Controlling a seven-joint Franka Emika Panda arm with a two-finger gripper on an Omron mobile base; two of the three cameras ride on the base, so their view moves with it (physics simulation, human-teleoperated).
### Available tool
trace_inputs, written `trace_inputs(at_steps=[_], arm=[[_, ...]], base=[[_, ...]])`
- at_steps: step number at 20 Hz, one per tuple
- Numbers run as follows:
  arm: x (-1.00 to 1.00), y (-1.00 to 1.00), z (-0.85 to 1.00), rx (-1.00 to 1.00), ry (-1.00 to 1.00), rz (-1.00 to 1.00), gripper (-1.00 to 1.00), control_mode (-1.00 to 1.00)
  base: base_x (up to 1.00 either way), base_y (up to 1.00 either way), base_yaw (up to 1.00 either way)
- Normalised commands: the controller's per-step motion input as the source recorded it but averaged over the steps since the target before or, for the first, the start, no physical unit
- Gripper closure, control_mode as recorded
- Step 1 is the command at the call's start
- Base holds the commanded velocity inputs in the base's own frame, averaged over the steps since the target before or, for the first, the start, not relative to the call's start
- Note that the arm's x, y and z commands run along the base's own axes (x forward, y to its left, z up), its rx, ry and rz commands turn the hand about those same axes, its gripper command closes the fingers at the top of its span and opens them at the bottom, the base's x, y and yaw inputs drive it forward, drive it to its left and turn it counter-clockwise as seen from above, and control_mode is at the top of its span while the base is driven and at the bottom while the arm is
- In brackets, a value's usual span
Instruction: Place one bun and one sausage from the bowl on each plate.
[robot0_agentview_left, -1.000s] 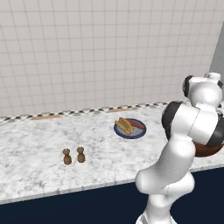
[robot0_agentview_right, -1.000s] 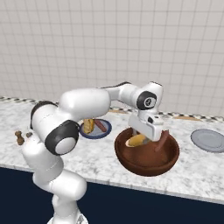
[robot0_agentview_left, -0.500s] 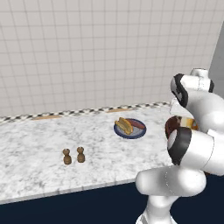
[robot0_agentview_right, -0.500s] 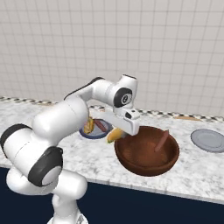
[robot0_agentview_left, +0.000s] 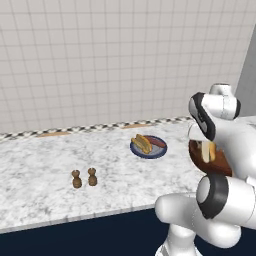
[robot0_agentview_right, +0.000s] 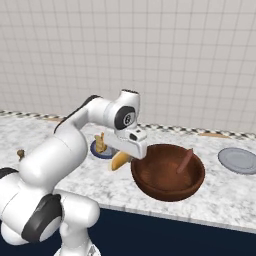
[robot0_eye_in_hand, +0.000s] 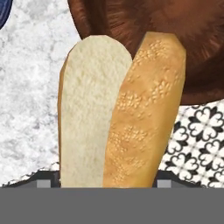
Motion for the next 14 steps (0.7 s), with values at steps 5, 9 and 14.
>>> trace_inputs(at_steps=[5,9,14], arm=[[0.00,0.00,0.00,0.00,0.00,0.00,1.00,1.00],[0.00,0.00,0.00,0.00,0.00,0.00,1.00,1.00],[0.00,0.00,0.00,0.00,0.00,0.00,1.00,1.00]], base=[[-0.03,0.00,0.00],[-0.38,-0.72,-0.04],[0.09,-1.00,-0.02]])
